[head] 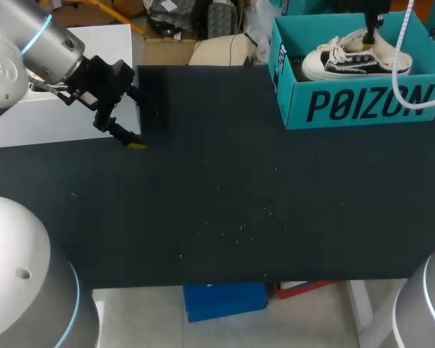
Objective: Take the shoe out of the shoebox, open the shoe tongue, remove and reinsert the insole, then place the shoe into the shoebox
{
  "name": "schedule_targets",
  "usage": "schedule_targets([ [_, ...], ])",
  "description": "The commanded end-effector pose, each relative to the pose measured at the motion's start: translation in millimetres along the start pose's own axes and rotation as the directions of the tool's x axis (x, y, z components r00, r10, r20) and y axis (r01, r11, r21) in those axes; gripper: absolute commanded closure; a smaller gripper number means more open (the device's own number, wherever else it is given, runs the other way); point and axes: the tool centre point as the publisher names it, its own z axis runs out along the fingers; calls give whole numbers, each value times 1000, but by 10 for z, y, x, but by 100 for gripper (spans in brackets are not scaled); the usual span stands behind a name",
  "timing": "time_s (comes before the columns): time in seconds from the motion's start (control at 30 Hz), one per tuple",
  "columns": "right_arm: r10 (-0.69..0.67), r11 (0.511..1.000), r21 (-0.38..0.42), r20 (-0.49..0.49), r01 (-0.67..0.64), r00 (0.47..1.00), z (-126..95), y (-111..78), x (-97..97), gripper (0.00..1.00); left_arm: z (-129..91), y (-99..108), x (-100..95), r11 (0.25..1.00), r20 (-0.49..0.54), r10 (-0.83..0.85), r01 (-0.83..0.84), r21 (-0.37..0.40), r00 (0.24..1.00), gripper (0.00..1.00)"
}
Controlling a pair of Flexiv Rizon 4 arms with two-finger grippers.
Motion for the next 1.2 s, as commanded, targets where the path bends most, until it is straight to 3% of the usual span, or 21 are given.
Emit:
schedule_targets([
  [0.03, -4, 1000, 1, -63, 4, 998, 61, 43, -106, 100, 11, 1, 9, 1000, 5, 0, 0, -2, 1000, 0],
  [0.43, 1, 999, 49, -110, 4, 994, 314, 72, -51, 100, 11, 1, 9, 1000, 5, 0, 0, -2, 1000, 0],
  [0.47, 1, 998, 63, -113, 6, 994, 320, 72, -49, 90, 11, 1, 9, 1000, 5, 0, 0, -2, 1000, 0],
  [0.5, 3, 998, 70, -113, 5, 994, 323, 73, -48, 16, 11, 1, 9, 1000, 5, 0, 0, -2, 1000, 0],
  [0.53, 5, 998, 69, -112, 2, 994, 324, 73, -48, 0, 11, 1, 9, 1000, 5, 0, 0, -2, 1000, 0],
  [0.7, 49, 996, 72, -63, -44, 997, 176, 3, -57, 0, 11, 1, 9, 1000, 5, 0, 0, -2, 1000, 0],
  [0.93, 134, 989, 53, 78, -139, 988, -262, -76, 32, 0, 11, 1, 9, 1000, 5, 0, 0, -2, 1000, 0],
  [1.2, 227, 971, 32, 184, -236, 956, -754, 88, 391, 0, 11, 1, 9, 1000, 5, 0, 0, -2, 1000, 0],
])
